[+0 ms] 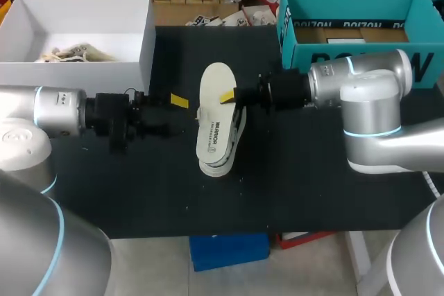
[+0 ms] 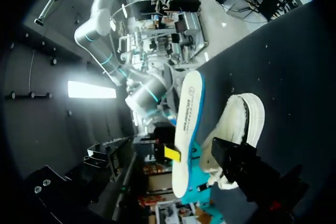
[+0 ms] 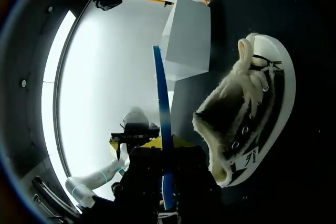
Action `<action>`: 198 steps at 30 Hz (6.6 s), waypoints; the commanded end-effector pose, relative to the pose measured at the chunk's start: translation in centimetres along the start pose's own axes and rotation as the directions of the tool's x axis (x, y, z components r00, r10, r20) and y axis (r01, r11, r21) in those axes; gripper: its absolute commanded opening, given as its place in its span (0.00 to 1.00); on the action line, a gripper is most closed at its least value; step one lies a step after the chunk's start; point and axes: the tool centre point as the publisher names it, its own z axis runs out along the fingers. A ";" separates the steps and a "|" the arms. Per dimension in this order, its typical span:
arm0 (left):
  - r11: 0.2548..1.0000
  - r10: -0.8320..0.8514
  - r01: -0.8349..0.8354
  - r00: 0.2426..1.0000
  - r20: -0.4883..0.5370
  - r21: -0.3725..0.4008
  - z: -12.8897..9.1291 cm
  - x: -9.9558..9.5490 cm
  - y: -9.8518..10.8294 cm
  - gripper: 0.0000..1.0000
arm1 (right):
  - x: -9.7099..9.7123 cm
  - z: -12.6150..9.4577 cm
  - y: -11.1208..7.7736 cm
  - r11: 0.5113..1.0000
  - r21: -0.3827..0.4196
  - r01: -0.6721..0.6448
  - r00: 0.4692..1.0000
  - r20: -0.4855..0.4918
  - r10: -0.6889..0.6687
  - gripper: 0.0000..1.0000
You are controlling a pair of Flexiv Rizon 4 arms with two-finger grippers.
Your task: Take the shoe out of the shoebox, open the shoe tongue, remove and reinsert the insole, then place the shoe into the shoebox
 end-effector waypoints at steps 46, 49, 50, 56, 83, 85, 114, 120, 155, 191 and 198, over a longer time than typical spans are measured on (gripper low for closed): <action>0.992 0.082 -0.094 0.988 0.132 0.083 7.5 2.4 3.2 0.07 | 0.0 0.1 -0.1 1.000 -0.003 0.000 1.000 0.000 0.000 0.00; 0.992 0.083 -0.094 0.988 0.129 0.085 7.6 2.5 3.3 0.00 | 0.0 0.1 -0.1 1.000 -0.003 0.000 1.000 0.000 0.000 0.00; 0.992 0.083 -0.095 0.988 0.128 0.083 7.6 2.5 3.3 0.00 | 0.0 0.1 -0.1 1.000 -0.003 0.000 1.000 0.000 0.000 0.00; 0.993 0.087 -0.096 0.989 0.118 0.071 7.6 2.4 3.6 0.00 | 0.0 0.1 -0.1 1.000 -0.003 0.000 1.000 0.000 0.000 0.00; 0.960 -0.163 0.207 0.962 -0.220 0.191 2.2 -2.1 -6.3 0.00 | 2.1 -8.0 -6.5 0.961 -0.276 -0.033 0.918 0.372 0.138 1.00; 0.955 -0.168 0.219 0.956 -0.242 0.200 1.8 -2.3 -7.2 0.00 | 2.0 -8.4 -7.3 0.953 -0.301 -0.031 0.908 0.391 0.153 1.00; 0.825 -0.268 0.455 0.837 -0.477 0.336 0.3 1.5 -12.1 0.00 | 3.3 -11.8 -12.0 0.910 -0.415 -0.006 0.883 0.424 0.200 1.00; 0.797 -0.278 0.489 0.817 -0.505 0.353 1.0 2.4 -11.0 0.00 | 3.3 -11.8 -12.0 0.910 -0.415 -0.006 0.883 0.424 0.200 1.00; 0.775 -0.284 0.527 0.784 -0.552 0.349 5.7 7.2 -3.7 0.00 | 3.3 -11.8 -12.0 0.910 -0.415 -0.006 0.883 0.424 0.200 1.00; 0.815 -0.235 0.486 0.774 -0.588 0.314 7.7 9.6 0.1 0.00 | 3.3 -11.8 -12.0 0.910 -0.415 -0.006 0.883 0.424 0.200 1.00; 0.828 -0.226 0.473 0.773 -0.592 0.301 8.4 10.3 1.3 0.00 | 3.3 -11.8 -12.0 0.910 -0.415 -0.006 0.883 0.424 0.200 1.00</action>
